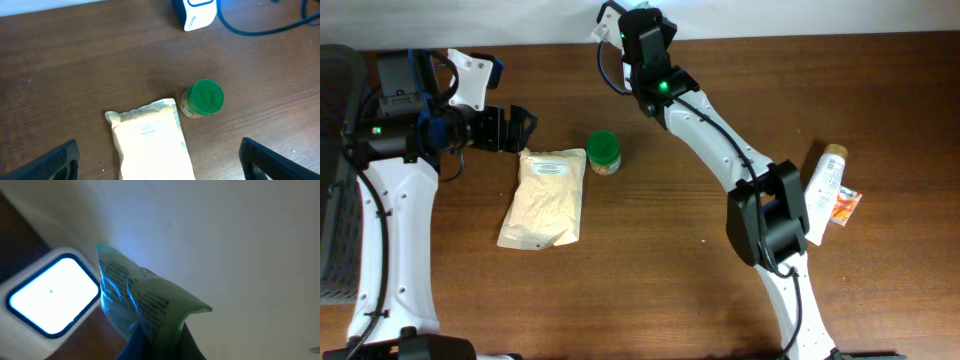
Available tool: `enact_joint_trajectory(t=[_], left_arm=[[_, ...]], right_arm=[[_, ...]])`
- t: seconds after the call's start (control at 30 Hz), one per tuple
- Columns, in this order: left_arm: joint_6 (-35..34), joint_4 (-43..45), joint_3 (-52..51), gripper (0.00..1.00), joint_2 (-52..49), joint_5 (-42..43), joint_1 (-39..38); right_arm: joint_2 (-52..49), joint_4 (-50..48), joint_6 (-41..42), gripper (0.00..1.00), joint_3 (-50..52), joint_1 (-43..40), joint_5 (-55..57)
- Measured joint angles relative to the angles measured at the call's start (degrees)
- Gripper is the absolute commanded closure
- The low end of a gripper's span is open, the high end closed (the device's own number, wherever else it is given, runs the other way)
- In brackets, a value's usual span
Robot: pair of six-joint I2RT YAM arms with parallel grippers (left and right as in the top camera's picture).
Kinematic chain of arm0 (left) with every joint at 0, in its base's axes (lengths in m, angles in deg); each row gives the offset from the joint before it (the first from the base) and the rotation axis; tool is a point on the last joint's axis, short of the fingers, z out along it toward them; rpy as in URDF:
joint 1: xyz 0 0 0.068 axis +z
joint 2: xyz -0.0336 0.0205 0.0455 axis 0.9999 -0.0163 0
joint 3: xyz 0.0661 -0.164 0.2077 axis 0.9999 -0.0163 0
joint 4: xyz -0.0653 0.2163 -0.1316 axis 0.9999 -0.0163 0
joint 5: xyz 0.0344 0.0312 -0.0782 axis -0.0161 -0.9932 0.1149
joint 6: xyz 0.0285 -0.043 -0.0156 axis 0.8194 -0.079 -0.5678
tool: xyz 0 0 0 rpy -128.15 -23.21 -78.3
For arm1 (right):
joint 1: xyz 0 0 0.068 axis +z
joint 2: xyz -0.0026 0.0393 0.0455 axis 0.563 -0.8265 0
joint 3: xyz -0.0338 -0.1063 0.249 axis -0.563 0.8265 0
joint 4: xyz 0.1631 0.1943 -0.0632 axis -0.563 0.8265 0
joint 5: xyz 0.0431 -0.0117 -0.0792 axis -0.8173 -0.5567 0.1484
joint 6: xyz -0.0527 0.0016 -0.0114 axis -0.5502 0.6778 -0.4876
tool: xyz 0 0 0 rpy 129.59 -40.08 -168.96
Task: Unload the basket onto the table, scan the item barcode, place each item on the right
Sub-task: 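Hold the green packet barcode before the scanner window, then carry the green packet right and drop it near the tube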
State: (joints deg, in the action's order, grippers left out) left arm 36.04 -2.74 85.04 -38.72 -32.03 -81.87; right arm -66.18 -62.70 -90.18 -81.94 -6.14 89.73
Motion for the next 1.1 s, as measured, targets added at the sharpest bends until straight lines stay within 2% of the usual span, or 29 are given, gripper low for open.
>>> enact_joint_trajectory(t=[0.1,0.4,0.53,0.67,0.77,0.9,1.1], left_arm=[[0.0,-0.02,0.0,0.01,0.0,0.02,0.0],[0.0,-0.02,0.0,0.01,0.0,0.0,0.0],[0.0,-0.02,0.0,0.01,0.0,0.0,0.0],[0.0,-0.02,0.0,0.01,0.0,0.02,0.0],[0.0,-0.02,0.0,0.01,0.0,0.0,0.0],[0.0,-0.02,0.0,0.01,0.0,0.0,0.0],[0.0,0.0,0.0,0.01,0.0,0.0,0.0]], right_arm=[[5.68,8.24,6.6,0.96,0.26,0.44,-1.95],[32.41,44.7,39.89,0.96,-0.79,-1.77,-14.34],[36.92,58.47,49.79,0.96,-1.05,-7.87,-21.18],[36.17,68.63,58.27,0.96,-0.63,-16.81,-25.24],[35.26,71.17,61.83,0.96,3.1,-23.26,-26.43],[34.69,67.89,63.54,0.96,12.07,-28.63,-26.93],[33.51,50.29,64.78,0.96,34.21,-34.07,-30.95]])
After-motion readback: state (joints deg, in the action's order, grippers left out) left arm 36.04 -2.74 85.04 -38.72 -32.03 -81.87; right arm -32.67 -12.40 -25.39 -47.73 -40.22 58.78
